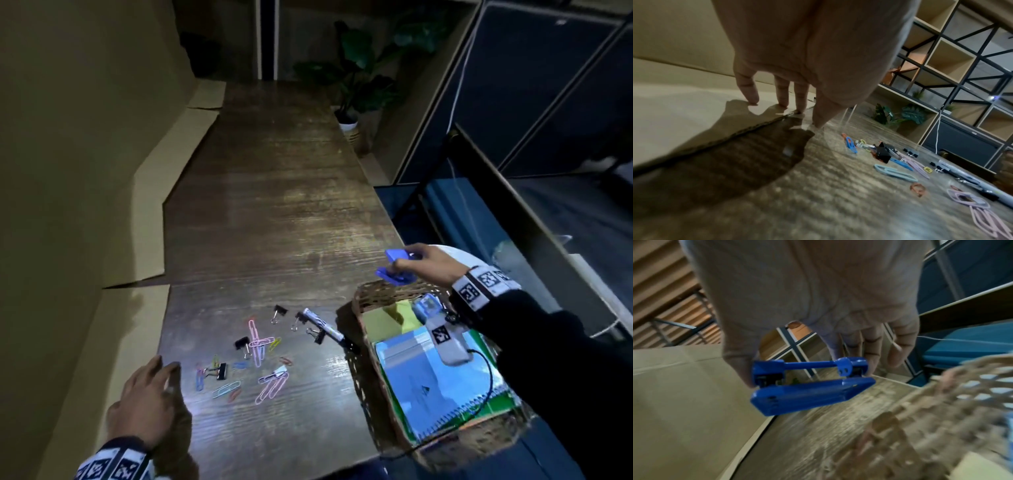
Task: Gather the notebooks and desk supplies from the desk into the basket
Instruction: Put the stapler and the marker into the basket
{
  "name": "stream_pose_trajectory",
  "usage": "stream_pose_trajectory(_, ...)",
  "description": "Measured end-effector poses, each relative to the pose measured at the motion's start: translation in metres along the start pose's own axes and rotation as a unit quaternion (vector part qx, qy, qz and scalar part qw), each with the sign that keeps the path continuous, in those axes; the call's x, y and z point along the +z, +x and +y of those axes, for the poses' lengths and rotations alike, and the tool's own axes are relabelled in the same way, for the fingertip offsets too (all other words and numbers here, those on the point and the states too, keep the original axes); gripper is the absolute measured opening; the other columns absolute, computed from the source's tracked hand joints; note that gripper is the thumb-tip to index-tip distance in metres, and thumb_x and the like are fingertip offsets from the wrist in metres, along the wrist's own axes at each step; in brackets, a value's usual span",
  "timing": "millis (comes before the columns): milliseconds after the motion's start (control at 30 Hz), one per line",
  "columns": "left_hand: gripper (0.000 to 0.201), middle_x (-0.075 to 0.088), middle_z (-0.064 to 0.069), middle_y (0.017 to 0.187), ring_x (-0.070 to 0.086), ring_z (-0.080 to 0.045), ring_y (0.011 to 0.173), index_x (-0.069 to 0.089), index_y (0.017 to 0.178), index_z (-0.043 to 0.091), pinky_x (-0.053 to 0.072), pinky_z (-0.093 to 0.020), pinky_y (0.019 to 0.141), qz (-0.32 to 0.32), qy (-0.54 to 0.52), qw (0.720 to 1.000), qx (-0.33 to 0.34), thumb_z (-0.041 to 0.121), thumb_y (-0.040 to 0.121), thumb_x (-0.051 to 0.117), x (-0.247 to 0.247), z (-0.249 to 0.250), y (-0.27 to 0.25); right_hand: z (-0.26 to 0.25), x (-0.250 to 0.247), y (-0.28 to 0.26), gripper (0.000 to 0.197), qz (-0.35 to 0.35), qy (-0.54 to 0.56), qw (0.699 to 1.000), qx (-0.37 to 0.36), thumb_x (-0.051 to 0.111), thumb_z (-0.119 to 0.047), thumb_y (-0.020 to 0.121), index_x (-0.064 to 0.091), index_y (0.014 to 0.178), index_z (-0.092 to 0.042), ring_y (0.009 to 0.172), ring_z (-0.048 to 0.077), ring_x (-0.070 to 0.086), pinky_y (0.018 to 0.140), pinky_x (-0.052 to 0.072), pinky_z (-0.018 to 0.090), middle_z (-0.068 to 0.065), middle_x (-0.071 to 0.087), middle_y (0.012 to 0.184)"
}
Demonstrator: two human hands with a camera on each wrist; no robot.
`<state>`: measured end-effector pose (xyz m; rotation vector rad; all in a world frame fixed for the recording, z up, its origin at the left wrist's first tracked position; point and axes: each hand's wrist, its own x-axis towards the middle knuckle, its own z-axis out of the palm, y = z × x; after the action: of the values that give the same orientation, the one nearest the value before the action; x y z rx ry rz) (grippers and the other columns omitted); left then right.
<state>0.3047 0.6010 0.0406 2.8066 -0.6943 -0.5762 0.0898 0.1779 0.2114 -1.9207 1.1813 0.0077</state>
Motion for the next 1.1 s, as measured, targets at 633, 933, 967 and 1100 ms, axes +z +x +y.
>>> stream_pose_trajectory(633, 0.038, 0.035, -0.002, 0.150, 0.042, -0.026, 0.133, 0.052, 0.126, 0.031, 0.043, -0.041, 0.103, -0.027, -0.003, 1.000, -0.015, 0.030, 0.088, 0.053, -0.001, 0.008, 0.003, 0.052, 0.062, 0.011, 0.110, 0.050, -0.278, 0.943, 0.176, 0.086, -0.042, 0.057, 0.023, 0.138, -0.003, 0.121, 0.033, 0.051, 0.097, 0.049, 0.044, 0.016, 0.048, 0.134)
stream_pose_trajectory(933, 0.031, 0.040, -0.001, 0.147, 0.044, -0.023, 0.131, 0.055, 0.120, 0.034, 0.043, -0.044, 0.103, -0.024, -0.011, 0.999, -0.019, 0.035, 0.089, 0.053, -0.011, 0.025, -0.018, 0.044, 0.080, 0.011, 0.095, 0.022, -0.351, 0.919, 0.177, 0.078, -0.048, 0.064, 0.032, 0.136, -0.007, 0.123, 0.036, 0.049, 0.101, 0.044, 0.053, 0.018, 0.040, 0.139)
stream_pose_trajectory(967, 0.032, 0.040, 0.000, 0.148, 0.043, -0.023, 0.132, 0.055, 0.121, 0.034, 0.043, -0.045, 0.103, -0.025, -0.010, 0.999, -0.023, 0.035, 0.089, 0.053, -0.013, 0.029, -0.020, 0.041, 0.079, 0.008, 0.095, 0.017, -0.360, 0.917, 0.173, 0.077, -0.050, 0.064, 0.033, 0.136, -0.008, 0.123, 0.036, 0.049, 0.101, 0.044, 0.053, 0.017, 0.039, 0.140)
stream_pose_trajectory(1100, 0.035, 0.035, 0.001, 0.151, 0.039, -0.023, 0.135, 0.052, 0.123, 0.035, 0.043, -0.046, 0.104, -0.026, -0.015, 0.999, -0.038, 0.037, 0.089, 0.053, -0.014, 0.030, -0.022, 0.010, 0.074, -0.014, 0.074, 0.056, -0.414, 0.908, 0.030, 0.067, -0.059, 0.071, 0.044, 0.128, -0.019, 0.115, 0.031, 0.055, 0.093, 0.046, 0.047, 0.008, 0.045, 0.133)
